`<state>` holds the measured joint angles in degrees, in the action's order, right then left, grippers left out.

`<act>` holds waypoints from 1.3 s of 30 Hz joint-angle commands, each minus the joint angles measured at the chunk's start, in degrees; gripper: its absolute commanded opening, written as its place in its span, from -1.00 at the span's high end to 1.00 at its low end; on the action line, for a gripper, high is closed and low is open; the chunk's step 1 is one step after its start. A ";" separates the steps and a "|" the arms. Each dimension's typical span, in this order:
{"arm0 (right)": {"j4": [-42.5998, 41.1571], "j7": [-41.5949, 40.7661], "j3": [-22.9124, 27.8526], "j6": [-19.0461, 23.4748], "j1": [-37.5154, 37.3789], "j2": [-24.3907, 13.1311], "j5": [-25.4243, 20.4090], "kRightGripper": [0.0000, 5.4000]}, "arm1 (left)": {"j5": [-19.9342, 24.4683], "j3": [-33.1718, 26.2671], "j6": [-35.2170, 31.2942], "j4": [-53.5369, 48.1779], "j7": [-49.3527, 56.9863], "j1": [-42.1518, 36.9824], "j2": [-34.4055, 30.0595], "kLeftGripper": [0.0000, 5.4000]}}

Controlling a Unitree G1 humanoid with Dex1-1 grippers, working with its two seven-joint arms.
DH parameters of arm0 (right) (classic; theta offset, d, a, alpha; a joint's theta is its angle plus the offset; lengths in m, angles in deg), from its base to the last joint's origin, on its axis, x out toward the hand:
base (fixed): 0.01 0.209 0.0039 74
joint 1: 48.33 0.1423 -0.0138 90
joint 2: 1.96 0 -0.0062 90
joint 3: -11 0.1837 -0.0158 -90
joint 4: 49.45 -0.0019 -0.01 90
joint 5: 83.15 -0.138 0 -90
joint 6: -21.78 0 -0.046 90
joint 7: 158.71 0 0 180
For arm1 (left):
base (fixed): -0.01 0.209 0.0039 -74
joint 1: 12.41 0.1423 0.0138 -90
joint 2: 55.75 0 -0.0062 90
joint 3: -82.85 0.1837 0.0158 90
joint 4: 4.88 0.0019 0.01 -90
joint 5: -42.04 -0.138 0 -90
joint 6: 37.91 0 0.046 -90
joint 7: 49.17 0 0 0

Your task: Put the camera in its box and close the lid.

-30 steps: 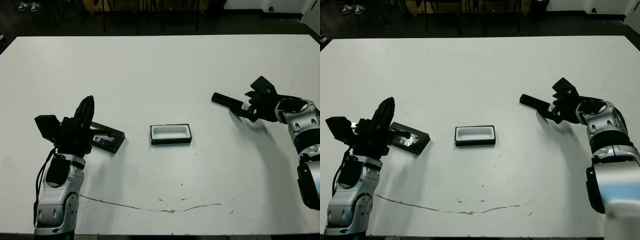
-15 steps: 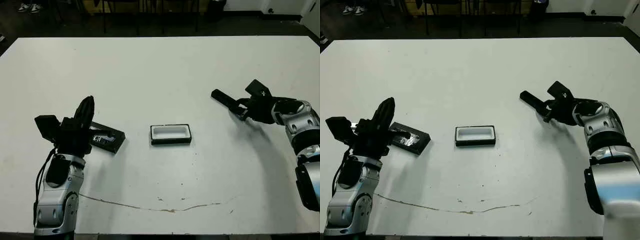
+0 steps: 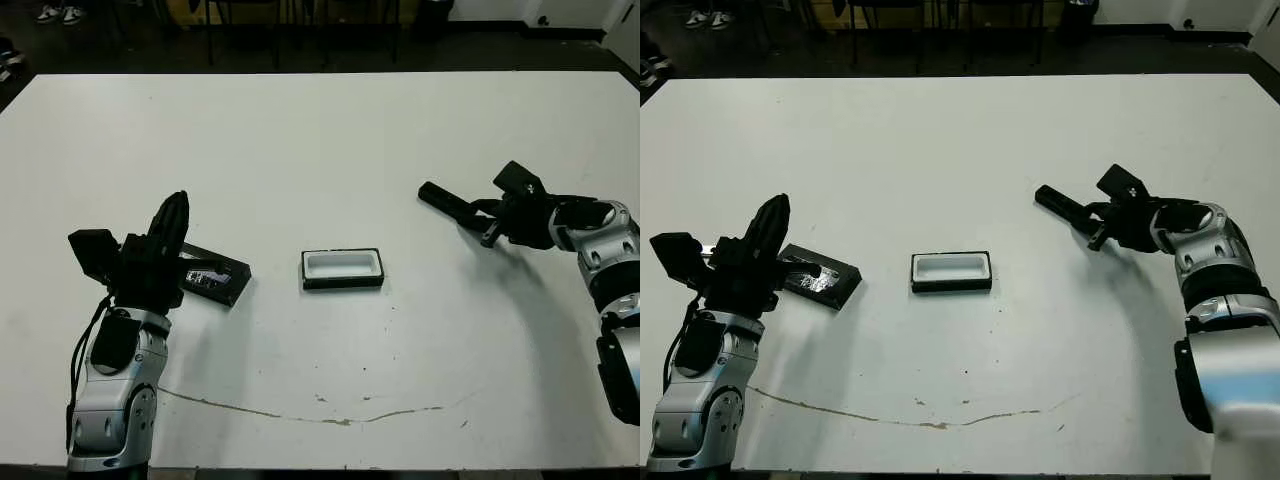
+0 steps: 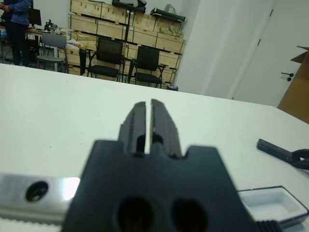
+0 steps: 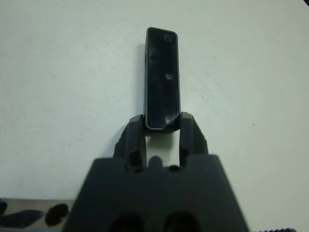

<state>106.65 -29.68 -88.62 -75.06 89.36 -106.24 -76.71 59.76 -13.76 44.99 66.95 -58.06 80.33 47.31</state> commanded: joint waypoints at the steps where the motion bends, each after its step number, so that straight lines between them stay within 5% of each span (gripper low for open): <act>1: -0.83 -1.53 1.12 -0.49 -6.76 0.38 -0.94 0.86 | -0.70 0.03 -0.98 0.56 0.09 0.63 -0.87 1.00; 4: -7.20 -3.50 3.90 -1.29 -8.44 -0.21 -4.96 0.86 | -0.56 -0.05 -1.00 0.48 0.02 0.59 -0.87 1.00; 9: -23.17 -8.31 7.10 3.05 -11.24 -1.62 -11.10 0.88 | -0.58 0.05 -1.42 0.37 -0.01 0.44 -0.99 1.00; 15: -48.17 -12.23 6.88 22.69 -13.14 -5.23 -16.61 0.89 | -0.43 0.32 -1.37 0.51 0.03 0.25 -0.67 1.00; 22: -61.70 -15.98 2.16 33.05 -10.92 -7.79 -17.79 0.89 | -1.28 0.78 -1.43 0.14 0.67 0.55 -0.59 1.00; 28: -62.39 -20.72 -3.18 25.32 -8.93 -7.79 -15.04 0.89 | -1.83 1.03 -0.35 0.37 0.55 0.90 -0.37 1.00; 35: -60.49 -23.05 -6.42 25.02 -8.96 -7.14 -14.11 0.89 | -1.49 0.86 -0.45 0.17 0.43 1.32 -0.24 1.00; 39: -60.38 -23.64 -8.57 29.10 -8.42 -7.04 -13.84 0.89 | -2.00 1.06 -0.76 -0.10 0.98 1.54 -0.06 1.00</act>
<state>46.06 -52.86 -96.25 -47.40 80.39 -113.29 -91.28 58.28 -12.68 44.86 66.66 -57.56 80.58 47.54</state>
